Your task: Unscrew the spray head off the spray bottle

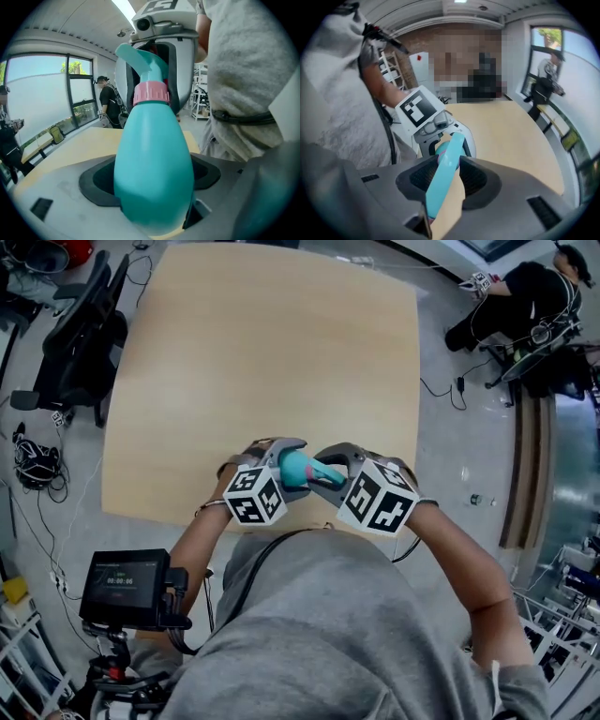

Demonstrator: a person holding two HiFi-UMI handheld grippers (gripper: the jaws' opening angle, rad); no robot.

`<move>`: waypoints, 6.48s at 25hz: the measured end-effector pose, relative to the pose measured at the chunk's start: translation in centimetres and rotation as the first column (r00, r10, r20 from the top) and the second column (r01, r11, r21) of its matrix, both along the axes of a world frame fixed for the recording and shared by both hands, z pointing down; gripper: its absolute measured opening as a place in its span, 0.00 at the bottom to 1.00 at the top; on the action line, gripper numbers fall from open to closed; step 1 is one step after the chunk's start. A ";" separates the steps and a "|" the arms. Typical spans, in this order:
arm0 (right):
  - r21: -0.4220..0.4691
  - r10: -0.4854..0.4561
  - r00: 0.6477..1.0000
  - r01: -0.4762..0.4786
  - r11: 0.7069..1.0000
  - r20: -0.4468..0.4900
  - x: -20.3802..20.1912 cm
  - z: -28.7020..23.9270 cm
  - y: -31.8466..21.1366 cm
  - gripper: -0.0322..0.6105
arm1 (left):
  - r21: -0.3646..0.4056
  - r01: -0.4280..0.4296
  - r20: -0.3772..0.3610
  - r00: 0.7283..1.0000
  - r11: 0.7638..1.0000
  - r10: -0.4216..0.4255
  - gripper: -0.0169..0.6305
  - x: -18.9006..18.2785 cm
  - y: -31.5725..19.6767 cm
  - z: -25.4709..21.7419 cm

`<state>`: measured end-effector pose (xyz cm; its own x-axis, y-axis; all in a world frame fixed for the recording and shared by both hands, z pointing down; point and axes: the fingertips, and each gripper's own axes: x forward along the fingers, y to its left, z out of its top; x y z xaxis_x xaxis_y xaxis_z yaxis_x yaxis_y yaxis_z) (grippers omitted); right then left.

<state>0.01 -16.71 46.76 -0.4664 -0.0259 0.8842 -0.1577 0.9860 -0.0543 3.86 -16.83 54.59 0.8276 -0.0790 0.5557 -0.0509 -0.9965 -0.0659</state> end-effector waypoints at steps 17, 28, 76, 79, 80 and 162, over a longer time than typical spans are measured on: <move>0.392 -0.655 0.679 0.731 0.559 -0.331 0.8 0.9 -1.0 0.50 | -0.016 0.033 -0.006 0.999 0.999 -0.033 0.66 -1.1 -0.5 0.6; -0.529 0.781 0.453 -0.575 0.624 0.429 2.2 -4.8 -3.9 0.68 | 0.228 0.465 0.073 0.868 0.855 -0.491 0.66 -4.9 -6.3 1.9; 0.502 -0.709 0.538 0.813 0.295 -0.455 2.9 -2.3 1.0 0.26 | -0.095 0.290 -0.193 0.933 0.952 -0.303 0.66 -1.2 -2.1 6.5; 0.530 -0.661 0.616 0.764 0.368 -0.429 3.6 -3.1 0.3 0.26 | -0.111 0.366 -0.164 0.910 0.924 -0.381 0.66 -2.0 -2.7 8.6; 0.535 -0.641 0.642 0.746 0.396 -0.420 3.9 -3.3 0.1 0.26 | -0.116 0.383 -0.154 0.905 0.917 -0.397 0.66 -2.2 -2.7 9.2; 0.274 0.138 0.640 -0.501 0.821 0.755 23.4 -18.3 35.6 0.06 | 0.147 0.777 -0.553 0.578 0.612 -0.601 0.03 5.0 39.7 -23.8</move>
<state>23.44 18.92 28.49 -0.8005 -0.5758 0.1666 -0.5633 0.8176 0.1192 8.88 22.88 30.78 0.5558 -0.8312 -0.0130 -0.8201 -0.5456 -0.1725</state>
